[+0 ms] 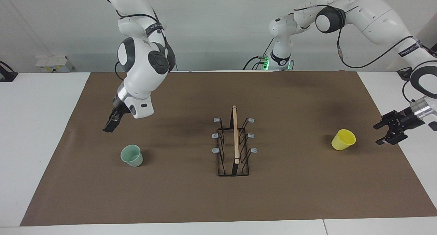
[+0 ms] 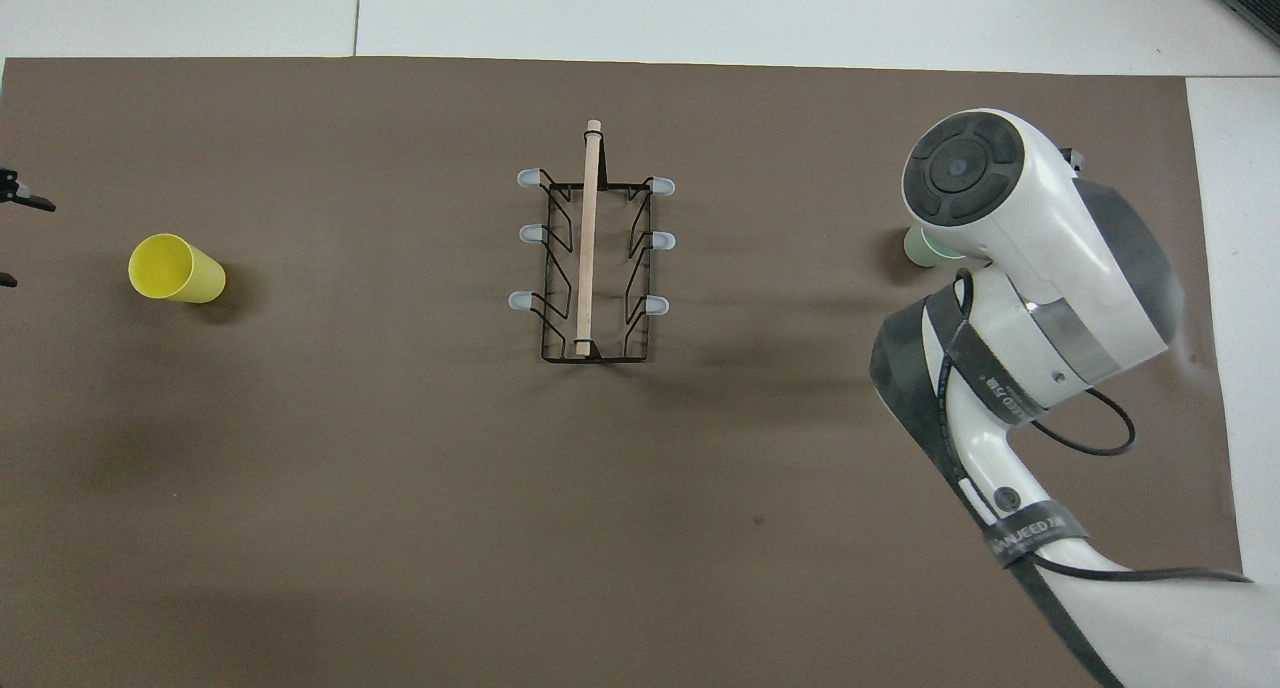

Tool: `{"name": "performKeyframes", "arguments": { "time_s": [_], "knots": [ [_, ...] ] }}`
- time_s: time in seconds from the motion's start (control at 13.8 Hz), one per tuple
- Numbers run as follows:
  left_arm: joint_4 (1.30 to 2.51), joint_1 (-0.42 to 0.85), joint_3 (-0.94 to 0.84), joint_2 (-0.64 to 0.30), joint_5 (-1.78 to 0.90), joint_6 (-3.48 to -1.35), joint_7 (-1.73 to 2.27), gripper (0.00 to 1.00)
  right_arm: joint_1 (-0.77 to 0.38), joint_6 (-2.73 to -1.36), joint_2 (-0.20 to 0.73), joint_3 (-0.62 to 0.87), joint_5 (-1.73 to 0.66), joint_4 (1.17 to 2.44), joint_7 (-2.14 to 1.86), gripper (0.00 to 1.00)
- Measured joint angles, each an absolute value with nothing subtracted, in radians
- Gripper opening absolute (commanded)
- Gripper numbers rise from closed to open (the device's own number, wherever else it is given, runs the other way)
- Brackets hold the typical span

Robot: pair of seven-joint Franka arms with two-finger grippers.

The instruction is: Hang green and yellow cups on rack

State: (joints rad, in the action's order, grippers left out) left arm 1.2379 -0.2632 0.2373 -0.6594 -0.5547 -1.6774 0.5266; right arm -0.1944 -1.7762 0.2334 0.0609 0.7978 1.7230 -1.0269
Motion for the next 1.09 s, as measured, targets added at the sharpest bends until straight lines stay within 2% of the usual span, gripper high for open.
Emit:
{"name": "performKeyframes", "arguments": {
  "time_s": [0.15,0.36,0.58,1.09],
  "knots": [
    [1.252,-0.284,0.238,-0.693,-0.631,-1.735,0.610,1.00,-0.204,-1.837,0.246,0.063,0.834,1.782,-1.028,1.00],
    [1.336,-0.279,0.235,-0.696,-0.685,-1.825,0.756,1.00,-0.212,-1.874,0.257,0.067,0.876,1.833,-1.025,1.00],
    [1.420,-0.270,0.233,-0.672,-0.698,-1.897,0.805,1.00,-0.250,-1.891,0.280,0.068,0.948,1.865,-1.022,1.00],
    [1.524,-0.242,0.228,-0.604,-0.748,-1.882,0.875,1.00,-0.288,-1.910,0.364,0.067,1.065,1.877,-1.002,1.00]
  ]
}}
